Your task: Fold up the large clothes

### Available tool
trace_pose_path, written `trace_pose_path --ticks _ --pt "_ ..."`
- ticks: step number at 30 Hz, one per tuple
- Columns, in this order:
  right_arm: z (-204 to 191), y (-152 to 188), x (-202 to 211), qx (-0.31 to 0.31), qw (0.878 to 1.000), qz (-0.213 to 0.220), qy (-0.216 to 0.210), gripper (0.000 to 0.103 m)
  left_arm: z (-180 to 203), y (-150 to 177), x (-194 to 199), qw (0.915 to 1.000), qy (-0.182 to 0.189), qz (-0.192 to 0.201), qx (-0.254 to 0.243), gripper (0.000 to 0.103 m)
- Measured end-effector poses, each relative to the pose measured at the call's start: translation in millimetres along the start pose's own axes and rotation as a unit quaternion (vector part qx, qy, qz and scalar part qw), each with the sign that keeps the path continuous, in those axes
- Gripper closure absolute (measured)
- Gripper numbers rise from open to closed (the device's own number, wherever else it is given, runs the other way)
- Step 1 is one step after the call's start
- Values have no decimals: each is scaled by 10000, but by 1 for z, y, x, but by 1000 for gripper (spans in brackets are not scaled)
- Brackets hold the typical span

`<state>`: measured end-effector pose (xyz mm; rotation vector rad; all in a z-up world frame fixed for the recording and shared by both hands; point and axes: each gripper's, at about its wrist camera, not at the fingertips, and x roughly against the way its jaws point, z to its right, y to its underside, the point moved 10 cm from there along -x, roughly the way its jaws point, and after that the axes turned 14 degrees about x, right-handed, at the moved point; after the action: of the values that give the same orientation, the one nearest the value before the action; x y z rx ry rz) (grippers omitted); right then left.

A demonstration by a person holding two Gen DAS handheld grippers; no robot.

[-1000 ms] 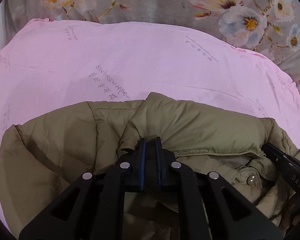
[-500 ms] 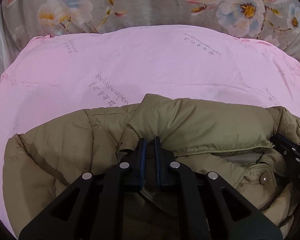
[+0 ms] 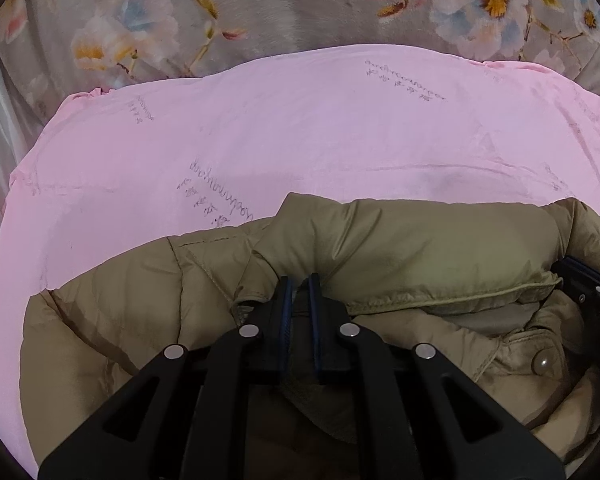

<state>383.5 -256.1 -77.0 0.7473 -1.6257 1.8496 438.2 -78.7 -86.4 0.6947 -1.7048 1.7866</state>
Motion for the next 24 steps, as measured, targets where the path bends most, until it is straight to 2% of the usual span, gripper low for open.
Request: trace_pose_path --ticks 16,21,24 --pt "2 -5 -6 -58 9999 49 -139 96 1 -7 -4 10000 38 5 40 96" --pt "7 0 0 -392 9976 148 -549 96 -5 -5 -2 9996 211 -34 184 96" --pt "10 11 19 -464 9974 80 -553 96 -9 1 10 9999 89 -6 90 95"
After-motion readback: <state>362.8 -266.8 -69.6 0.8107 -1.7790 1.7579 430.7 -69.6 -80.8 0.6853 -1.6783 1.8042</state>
